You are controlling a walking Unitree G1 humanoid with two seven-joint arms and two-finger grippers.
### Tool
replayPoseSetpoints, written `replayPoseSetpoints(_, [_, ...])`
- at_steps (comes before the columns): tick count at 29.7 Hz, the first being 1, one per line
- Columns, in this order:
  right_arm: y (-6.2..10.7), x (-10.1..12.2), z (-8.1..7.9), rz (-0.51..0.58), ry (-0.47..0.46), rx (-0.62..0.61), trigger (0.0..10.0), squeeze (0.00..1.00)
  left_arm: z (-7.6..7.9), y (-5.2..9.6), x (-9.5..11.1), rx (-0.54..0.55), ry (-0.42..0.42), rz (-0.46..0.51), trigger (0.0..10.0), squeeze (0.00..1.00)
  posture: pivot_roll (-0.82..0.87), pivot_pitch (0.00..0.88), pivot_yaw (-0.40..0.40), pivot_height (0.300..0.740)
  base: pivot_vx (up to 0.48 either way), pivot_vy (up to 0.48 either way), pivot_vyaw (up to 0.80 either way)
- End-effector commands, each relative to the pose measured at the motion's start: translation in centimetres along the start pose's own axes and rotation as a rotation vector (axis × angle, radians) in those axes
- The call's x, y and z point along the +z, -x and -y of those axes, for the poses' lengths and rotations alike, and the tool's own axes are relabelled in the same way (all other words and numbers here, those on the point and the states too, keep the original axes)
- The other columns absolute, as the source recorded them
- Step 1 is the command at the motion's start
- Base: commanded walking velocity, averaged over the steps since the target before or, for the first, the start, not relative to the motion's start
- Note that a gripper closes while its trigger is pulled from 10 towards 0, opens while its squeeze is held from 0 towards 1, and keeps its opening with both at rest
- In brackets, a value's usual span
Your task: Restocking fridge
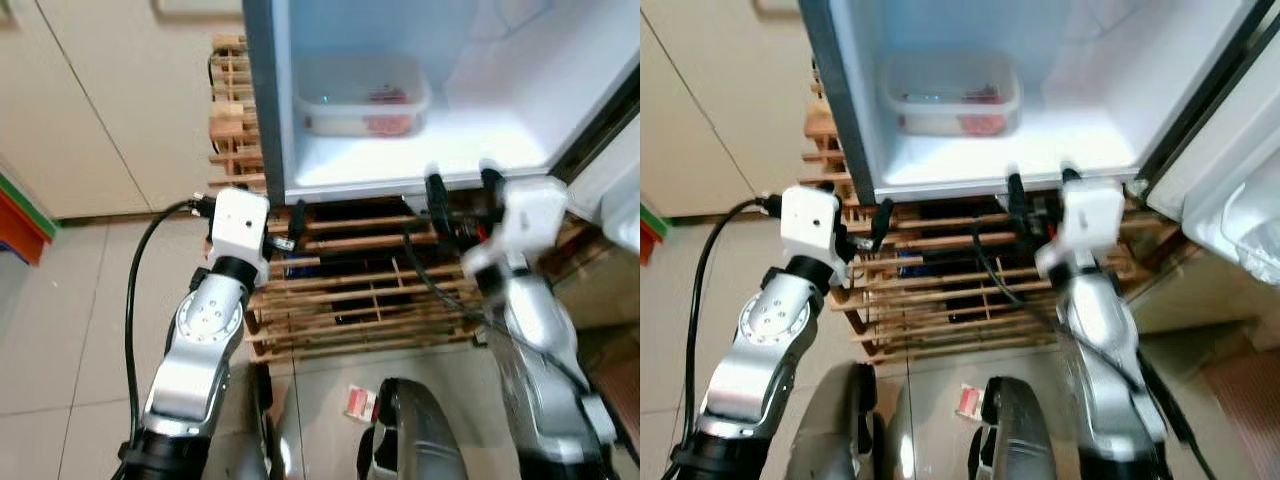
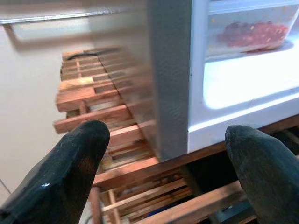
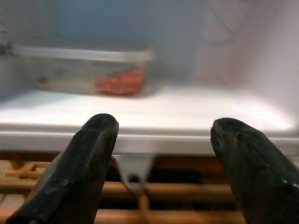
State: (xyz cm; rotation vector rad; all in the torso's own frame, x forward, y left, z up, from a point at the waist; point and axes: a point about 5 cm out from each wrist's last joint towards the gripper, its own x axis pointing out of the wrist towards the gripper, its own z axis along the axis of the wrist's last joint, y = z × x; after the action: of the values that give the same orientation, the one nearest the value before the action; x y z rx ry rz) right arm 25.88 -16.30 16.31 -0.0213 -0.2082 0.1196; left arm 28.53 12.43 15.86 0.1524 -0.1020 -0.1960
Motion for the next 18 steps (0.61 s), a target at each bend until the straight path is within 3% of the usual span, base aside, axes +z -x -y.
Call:
replayPoseSetpoints(1, [1.5,-0.8,1.5,-0.031,-0.009,-0.074,10.0,0.00,0.0,0.3,-0.9,0.004,0.034,-0.027,10.0,0.00,0.07,0.027,-0.038,0.619,0.000,0.000,0.00])
replayPoseSetpoints(2, [2.9,-2.6,2.6,-0.115,-0.019,-0.131,10.0,0.00,0.0,0.6,-1.4,0.010,0.060,-0.040,10.0,0.00,0.07,0.024,-0.036,0.619,0.000,0.000,0.00])
replayPoseSetpoints(8, [3.8,-4.3,2.8,-0.207,0.008,-0.150,10.0,0.00,-0.3,2.4,-3.1,0.012,0.061,-0.059,10.0,0.00,0.06,0.006,-0.028,0.619,0.000,0.000,0.00])
replayPoseSetpoints(10, [3.9,-5.0,3.0,-0.232,0.016,-0.162,10.0,0.00,-1.4,3.5,-3.9,0.098,0.059,-0.047,10.0,0.00,0.07,0.004,-0.026,0.619,0.000,0.000,0.00])
replayPoseSetpoints(15, [4.0,-5.9,3.4,-0.243,-0.003,-0.175,10.0,0.00,-2.8,3.5,-3.5,0.240,0.045,-0.004,10.0,0.00,0.08,0.003,-0.025,0.619,0.000,0.000,0.00])
replayPoseSetpoints(18, [3.9,-6.4,3.4,-0.248,-0.022,-0.187,10.0,0.00,-2.9,3.1,-4.0,0.242,0.033,-0.027,10.0,0.00,0.08,0.004,-0.022,0.619,0.000,0.000,0.00])
